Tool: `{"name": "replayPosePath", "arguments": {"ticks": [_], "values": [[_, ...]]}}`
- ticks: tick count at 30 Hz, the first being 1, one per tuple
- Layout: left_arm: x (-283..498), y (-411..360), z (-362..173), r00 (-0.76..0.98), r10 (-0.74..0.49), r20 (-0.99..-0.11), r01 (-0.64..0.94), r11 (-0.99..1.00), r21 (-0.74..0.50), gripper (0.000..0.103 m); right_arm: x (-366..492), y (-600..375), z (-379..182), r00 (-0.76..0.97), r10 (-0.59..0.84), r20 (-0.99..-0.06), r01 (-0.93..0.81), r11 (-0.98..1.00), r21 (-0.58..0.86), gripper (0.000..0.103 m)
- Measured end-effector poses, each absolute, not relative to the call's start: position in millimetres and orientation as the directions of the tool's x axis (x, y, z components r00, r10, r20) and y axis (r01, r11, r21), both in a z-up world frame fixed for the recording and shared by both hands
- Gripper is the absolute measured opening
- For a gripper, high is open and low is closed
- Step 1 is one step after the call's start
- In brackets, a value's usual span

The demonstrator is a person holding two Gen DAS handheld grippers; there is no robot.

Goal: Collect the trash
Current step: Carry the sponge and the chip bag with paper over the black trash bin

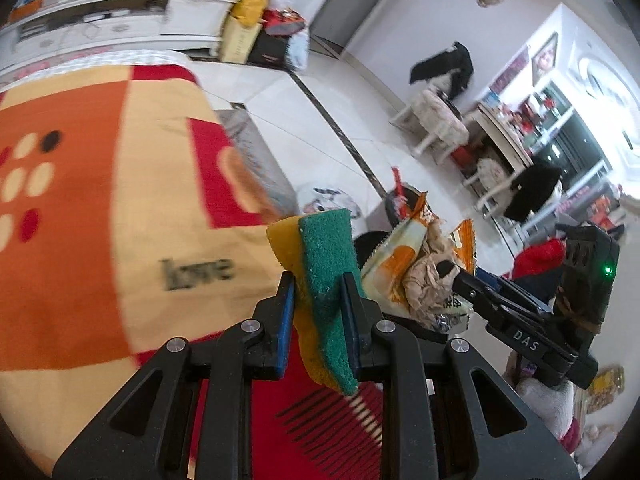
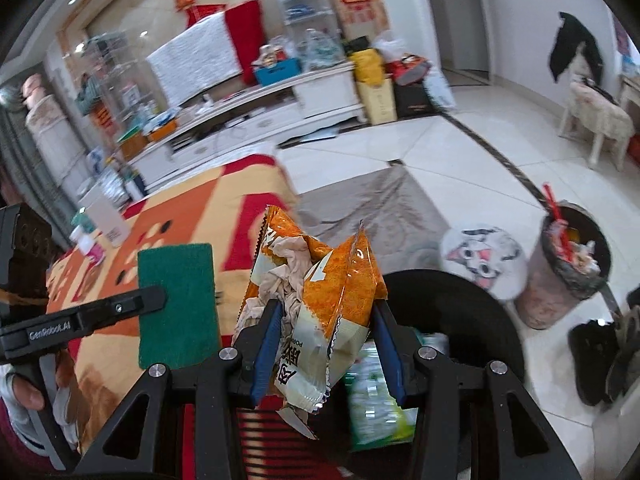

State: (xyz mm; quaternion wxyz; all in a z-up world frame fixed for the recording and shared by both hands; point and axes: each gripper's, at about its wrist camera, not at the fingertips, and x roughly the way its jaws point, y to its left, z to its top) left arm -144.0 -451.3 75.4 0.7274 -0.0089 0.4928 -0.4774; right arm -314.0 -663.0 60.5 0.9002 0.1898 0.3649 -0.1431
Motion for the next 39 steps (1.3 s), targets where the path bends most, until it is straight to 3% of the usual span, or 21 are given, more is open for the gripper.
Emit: {"name": "replayPosePath", "arguments": {"ticks": [10,28,39], "values": [[-168,-500,57,-0.007,-0.677,-0.736,0.723,0.505,-0.471,0.020,-336,-709,39,0.624,-0.189,-0.758,0.500,0.842,0.202,0.044],[-177,-529,35,-0.029,-0.636,-0.772,0.732,0.512,-0.449,0.019,-334,-720,23,0.588,-0.208,-0.782,0.533,0.826,0.181,0.044],[-186,-544,14,-0.031,-0.567,-0.823,0.735,0.544,-0.403,0.021,-315,-728,-16,0.468,-0.235,-0.852,0.558,0.826,0.078,0.044]]}}
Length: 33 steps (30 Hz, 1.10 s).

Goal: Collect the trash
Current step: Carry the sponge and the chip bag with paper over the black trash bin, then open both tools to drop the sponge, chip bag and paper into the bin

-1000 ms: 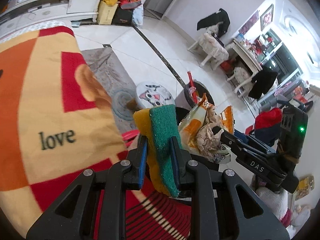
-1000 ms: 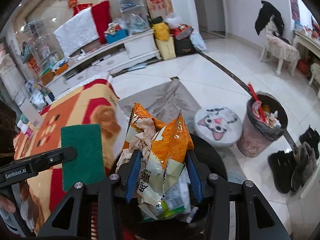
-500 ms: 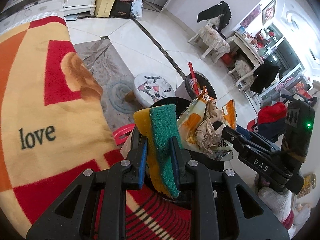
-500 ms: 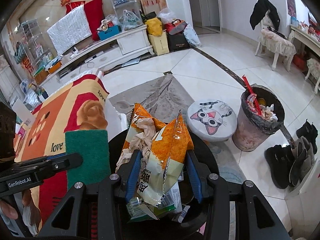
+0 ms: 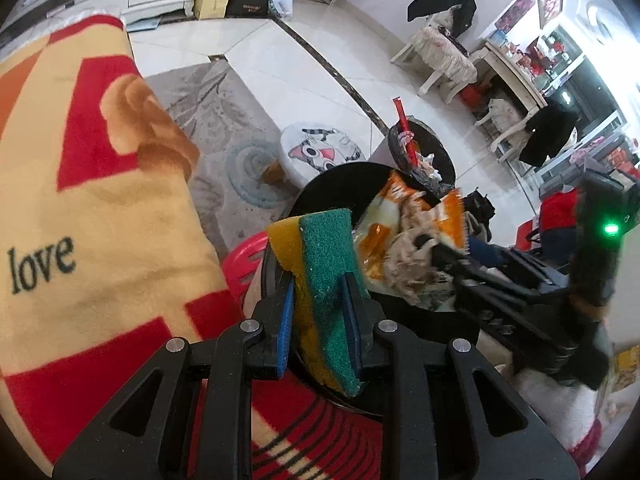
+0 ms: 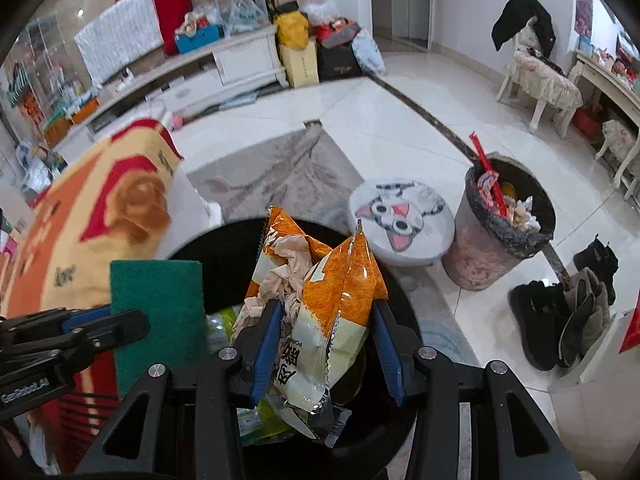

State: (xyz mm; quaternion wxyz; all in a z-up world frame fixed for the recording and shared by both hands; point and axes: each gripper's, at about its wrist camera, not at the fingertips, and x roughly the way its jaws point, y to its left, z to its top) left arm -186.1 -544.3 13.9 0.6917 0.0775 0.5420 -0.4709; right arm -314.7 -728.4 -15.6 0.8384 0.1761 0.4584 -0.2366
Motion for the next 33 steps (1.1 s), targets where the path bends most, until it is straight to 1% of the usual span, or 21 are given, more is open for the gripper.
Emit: {"name": "replayPosePath", "arguments": {"ticks": [5,7,9,10,13,15,16,17,22,27,33], "values": [[-191,-550,15,-0.021,-0.564,-0.826,0.764,0.523,-0.376,0.024,-302,-729,-43,0.394,-0.248,-0.885,0.552,0.834,0.012,0.044],[-193,-555,13,-0.034,-0.561,-0.827,0.779,0.503,-0.373,0.029,-296,-725,-53,0.364,-0.276,-0.889,0.534,0.844,-0.044,0.044],[-195,-558,12,-0.036,-0.560,-0.827,0.785,0.496,-0.370,0.038,-289,-719,-57,0.338,-0.292,-0.895,0.504,0.859,-0.090,0.045],[-194,-559,12,-0.047,-0.563,-0.825,0.783,0.491,-0.380,0.039,-288,-717,-58,0.335,-0.286,-0.898,0.497,0.863,-0.090,0.048],[-192,-554,15,-0.069,-0.575,-0.815,0.774,0.484,-0.408,0.040,-296,-723,-46,0.382,-0.238,-0.893,0.522,0.853,-0.003,0.054],[-193,-550,18,-0.070,-0.583,-0.809,0.780,0.474,-0.409,0.040,-306,-725,-33,0.425,-0.226,-0.876,0.530,0.847,0.039,0.060],[-194,-548,19,-0.068,-0.584,-0.809,0.782,0.472,-0.406,0.040,-310,-724,-28,0.438,-0.228,-0.870,0.530,0.847,0.045,0.067],[-195,-547,21,-0.063,-0.585,-0.809,0.787,0.470,-0.401,0.040,-313,-723,-22,0.446,-0.235,-0.864,0.530,0.847,0.044,0.069],[-206,-538,33,0.024,-0.584,-0.812,0.825,0.470,-0.313,0.040,-326,-715,-1,0.489,-0.234,-0.841,0.533,0.843,0.075,0.069],[-206,-522,43,0.089,-0.606,-0.791,0.830,0.483,-0.277,0.040,-340,-703,15,0.531,-0.252,-0.809,0.547,0.831,0.100,0.069],[-204,-493,56,0.163,-0.633,-0.757,0.810,0.524,-0.263,0.040,-353,-680,34,0.594,-0.271,-0.757,0.562,0.814,0.149,0.069]]}}
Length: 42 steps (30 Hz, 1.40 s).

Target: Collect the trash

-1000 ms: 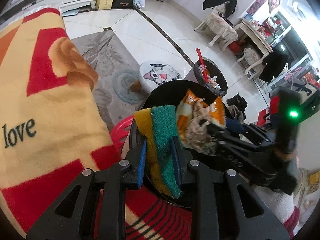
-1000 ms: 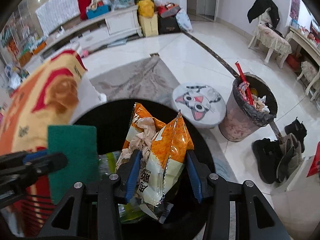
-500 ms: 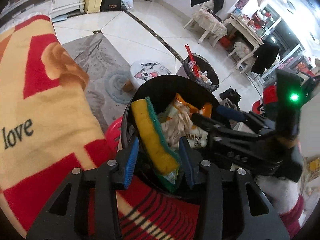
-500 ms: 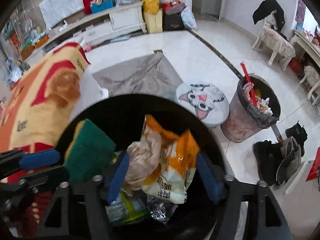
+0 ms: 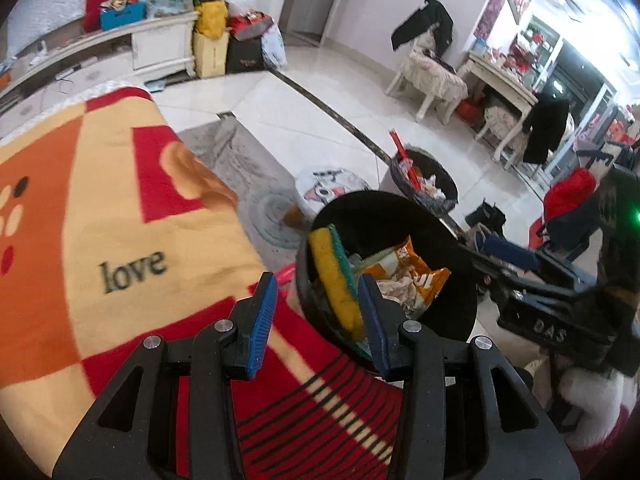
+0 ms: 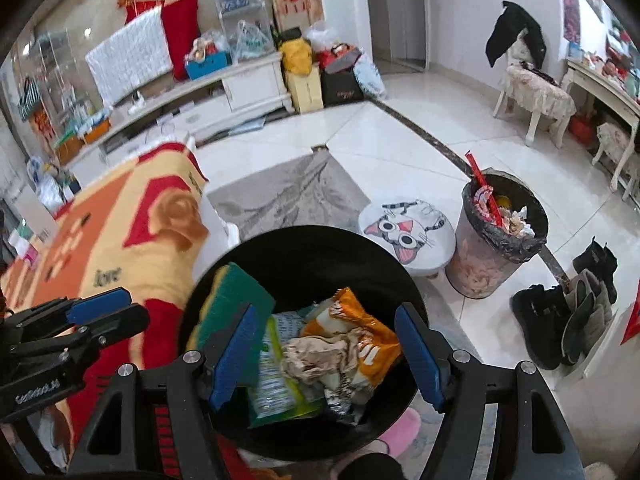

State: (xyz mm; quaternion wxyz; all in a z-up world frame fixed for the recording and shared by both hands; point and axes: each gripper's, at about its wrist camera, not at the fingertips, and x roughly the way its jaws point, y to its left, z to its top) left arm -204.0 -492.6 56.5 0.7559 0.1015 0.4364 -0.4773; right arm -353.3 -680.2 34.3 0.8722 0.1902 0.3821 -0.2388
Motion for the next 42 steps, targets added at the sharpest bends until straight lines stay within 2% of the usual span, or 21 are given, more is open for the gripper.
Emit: {"name": "replayPosePath", "arguments": {"ticks": [6,14,16,19,27,30,42], "values": [[-214,-470,73,0.312,-0.592,-0.743,0.797,0.589,-0.134,0.040,-361,-647,45,0.622,-0.328,-0.711,0.570,0.813,0.124,0.069],[-226,-436,100,0.431,-0.613,-0.662,0.780,0.622,-0.067,0.040,-367,-619,65,0.665,-0.335,-0.668,0.540,0.833,0.120,0.069],[-229,-430,106,0.443,-0.624,-0.644,0.779,0.623,-0.067,0.040,-370,-615,73,0.677,-0.343,-0.651,0.538,0.835,0.120,0.071],[-233,-423,114,0.454,-0.639,-0.621,0.781,0.621,-0.068,0.040,-376,-609,87,0.693,-0.370,-0.619,0.542,0.834,0.108,0.079],[-244,-410,129,0.486,-0.666,-0.566,0.780,0.622,-0.064,0.040,-386,-588,112,0.710,-0.455,-0.538,0.548,0.836,0.016,0.084],[-245,-409,130,0.488,-0.667,-0.562,0.779,0.624,-0.064,0.040,-391,-583,117,0.721,-0.468,-0.511,0.549,0.836,0.009,0.089],[-252,-410,131,0.464,-0.691,-0.554,0.794,0.602,-0.087,0.040,-400,-584,122,0.720,-0.506,-0.475,0.586,0.810,0.025,0.090]]}}
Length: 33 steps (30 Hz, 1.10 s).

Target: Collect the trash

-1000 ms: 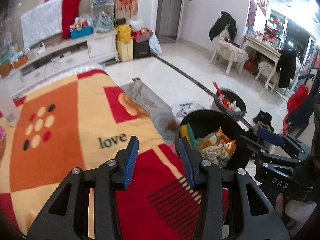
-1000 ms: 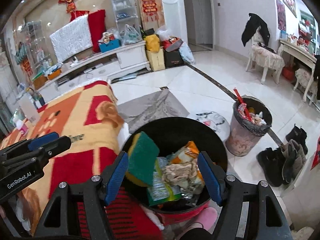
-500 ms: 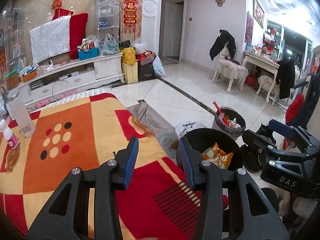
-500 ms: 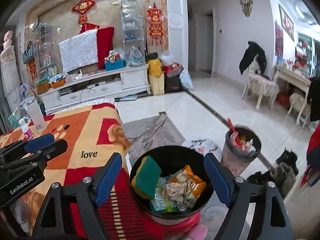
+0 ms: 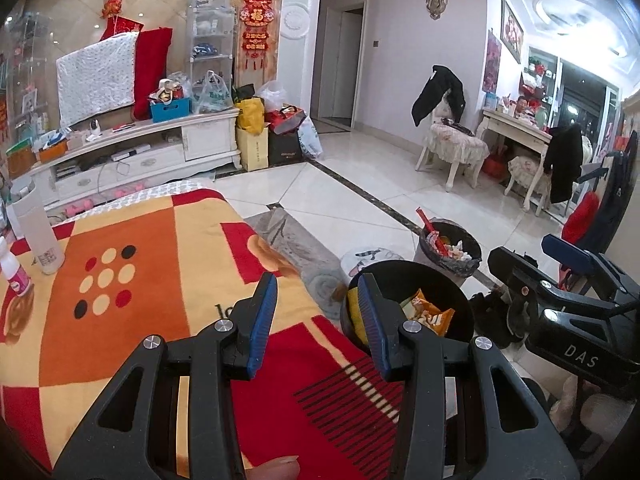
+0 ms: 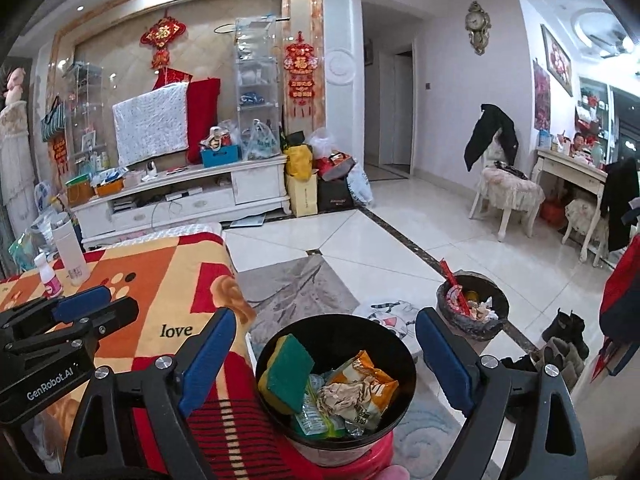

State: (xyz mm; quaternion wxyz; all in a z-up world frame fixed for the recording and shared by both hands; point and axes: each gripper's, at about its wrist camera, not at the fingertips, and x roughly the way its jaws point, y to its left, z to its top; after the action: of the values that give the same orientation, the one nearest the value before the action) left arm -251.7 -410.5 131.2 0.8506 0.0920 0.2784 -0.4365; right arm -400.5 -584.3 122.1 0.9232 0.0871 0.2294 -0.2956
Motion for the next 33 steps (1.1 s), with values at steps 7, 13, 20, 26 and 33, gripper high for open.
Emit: {"name": "replayPosePath", "arguments": {"ticks": [7,13,20,26,33], "values": [[-249.3,-413.0,126.0,0.452,-0.686,-0.570,0.796,0.599,-0.090,0.040,-399.6,-584.4,120.6,0.716,-0.506,-0.481,0.587,0.810,0.021,0.090],[-247.1,-411.6,123.6,0.443,-0.685,-0.578,0.791,0.602,-0.106,0.040,-398.9,-584.0,120.2,0.714,-0.503,-0.487,0.586,0.810,0.022,0.090],[-247.2,-411.4,122.5,0.436,-0.686,-0.583,0.793,0.599,-0.112,0.040,-397.4,-583.4,117.6,0.710,-0.495,-0.501,0.584,0.811,0.027,0.090],[-249.5,-412.0,122.2,0.432,-0.685,-0.586,0.794,0.597,-0.113,0.040,-395.9,-584.7,117.2,0.709,-0.492,-0.506,0.582,0.812,0.027,0.090],[-249.6,-412.2,121.4,0.429,-0.686,-0.588,0.793,0.597,-0.117,0.040,-396.2,-584.5,113.2,0.703,-0.494,-0.512,0.588,0.808,0.028,0.090]]}}
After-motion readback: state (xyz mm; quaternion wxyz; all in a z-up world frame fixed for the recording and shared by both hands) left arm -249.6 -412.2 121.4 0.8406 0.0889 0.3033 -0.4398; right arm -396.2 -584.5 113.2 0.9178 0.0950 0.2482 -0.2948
